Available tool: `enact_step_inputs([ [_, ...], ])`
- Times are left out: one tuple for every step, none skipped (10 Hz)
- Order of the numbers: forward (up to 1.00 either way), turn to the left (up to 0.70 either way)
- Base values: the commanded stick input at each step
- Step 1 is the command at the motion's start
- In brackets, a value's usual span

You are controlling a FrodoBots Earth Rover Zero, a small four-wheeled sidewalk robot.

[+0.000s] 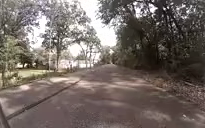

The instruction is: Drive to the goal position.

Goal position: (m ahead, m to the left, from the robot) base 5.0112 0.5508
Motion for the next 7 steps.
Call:
enact_step_inputs([
  [0.04, 0.0],
  [0.04, 0.0],
  [0.04, 0.0],
  [0.04, 0.0],
  [0.04, 0.0],
  [0.04, 0.0],
  [0.04, 0.0],
])
